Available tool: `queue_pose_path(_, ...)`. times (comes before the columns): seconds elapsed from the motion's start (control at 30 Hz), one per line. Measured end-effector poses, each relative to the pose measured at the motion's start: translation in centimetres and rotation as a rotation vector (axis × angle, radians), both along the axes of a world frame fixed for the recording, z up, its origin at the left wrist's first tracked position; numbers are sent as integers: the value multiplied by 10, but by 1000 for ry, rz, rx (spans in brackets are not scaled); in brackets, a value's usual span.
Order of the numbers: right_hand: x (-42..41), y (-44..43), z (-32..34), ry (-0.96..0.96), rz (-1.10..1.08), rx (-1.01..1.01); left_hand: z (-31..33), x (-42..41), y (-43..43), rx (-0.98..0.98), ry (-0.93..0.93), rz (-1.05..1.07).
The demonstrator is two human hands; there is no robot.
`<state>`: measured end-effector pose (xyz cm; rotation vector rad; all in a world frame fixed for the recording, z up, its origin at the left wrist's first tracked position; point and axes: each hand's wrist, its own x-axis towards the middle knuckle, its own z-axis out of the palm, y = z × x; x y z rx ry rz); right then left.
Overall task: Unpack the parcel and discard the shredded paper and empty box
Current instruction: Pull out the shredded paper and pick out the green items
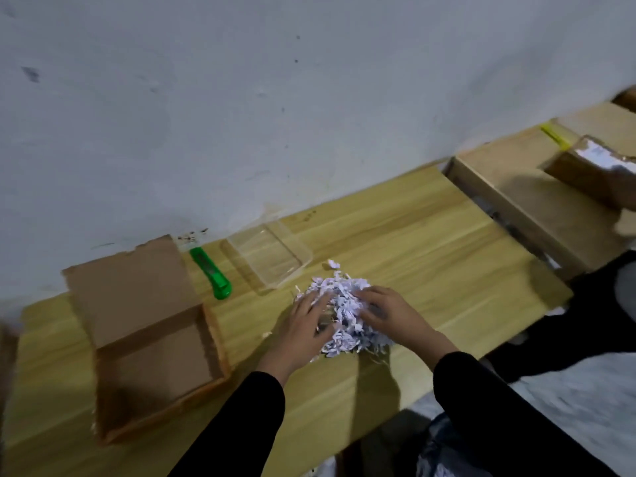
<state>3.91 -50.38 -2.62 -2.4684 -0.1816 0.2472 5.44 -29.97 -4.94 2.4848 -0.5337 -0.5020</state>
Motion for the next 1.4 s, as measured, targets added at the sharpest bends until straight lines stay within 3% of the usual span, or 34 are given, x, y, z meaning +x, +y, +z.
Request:
queue_pose_path(0.1,0,-18,-5,52,-172,130,0,-1,8,-43,30,40)
queue_pose_path(0.2,3,-38,-8,59,-241,55,1,0,19,-91,-27,81)
queue_pose_path(0.33,8,-36,3,-82,-282,70,4,-1,21,-127,-173,214)
queue_pose_path(0.47,13,4,10,-76,-23,113,11,-3,7,-177,-181,169)
queue_pose_path(0.57,10,16,-4,-55,143,39,9,-1,3,-161,-124,172)
queue_pose_path(0.8,0,-30,-9,20,-160,88,5,-3,17,-177,-123,359)
queue_pose_path(0.93,3,-40,-4,-121,-274,12,10,-8,12,-258,-226,480)
queue_pose_path(1.03,3,-20,6,-221,-219,65,13,-10,3,-325,-309,360)
queue_pose_path(1.17,3,14,-2,-180,127,10,3,-6,-5,-150,-227,46)
queue_pose_path(1.4,-8,-12,-15,-205,-51,81,-15,-10,20,13,-98,121)
